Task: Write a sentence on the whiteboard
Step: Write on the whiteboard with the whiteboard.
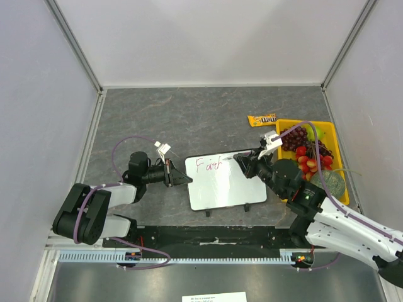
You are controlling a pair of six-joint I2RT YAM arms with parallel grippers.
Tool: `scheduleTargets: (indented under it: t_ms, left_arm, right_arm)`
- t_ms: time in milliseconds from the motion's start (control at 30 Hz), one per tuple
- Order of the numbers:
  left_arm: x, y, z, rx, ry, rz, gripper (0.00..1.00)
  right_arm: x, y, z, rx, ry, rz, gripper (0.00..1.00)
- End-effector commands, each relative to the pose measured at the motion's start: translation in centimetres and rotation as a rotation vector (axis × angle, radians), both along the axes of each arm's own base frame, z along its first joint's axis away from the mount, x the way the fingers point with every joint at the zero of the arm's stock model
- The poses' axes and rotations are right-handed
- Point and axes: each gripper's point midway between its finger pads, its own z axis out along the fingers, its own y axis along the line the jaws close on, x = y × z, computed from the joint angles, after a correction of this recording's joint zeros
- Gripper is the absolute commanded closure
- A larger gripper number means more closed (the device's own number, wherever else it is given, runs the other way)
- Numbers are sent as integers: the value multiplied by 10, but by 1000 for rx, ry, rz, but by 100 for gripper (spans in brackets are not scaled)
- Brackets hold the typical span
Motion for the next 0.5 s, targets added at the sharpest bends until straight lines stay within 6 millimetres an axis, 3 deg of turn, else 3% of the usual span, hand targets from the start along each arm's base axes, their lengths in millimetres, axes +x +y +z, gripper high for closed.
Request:
scheduleTargets:
  t_ms: [0,200,467]
  left_arm:
    - [9,2,-12,57,-31,36,98]
    - [9,3,-11,57,-35,38,98]
    - [9,3,-11,57,-36,38,98]
  right_arm:
    - [3,0,16,33,-1,64,100]
    - [7,-15,24,96,13,122,100]
    - [6,-19,14,70,47,137,100]
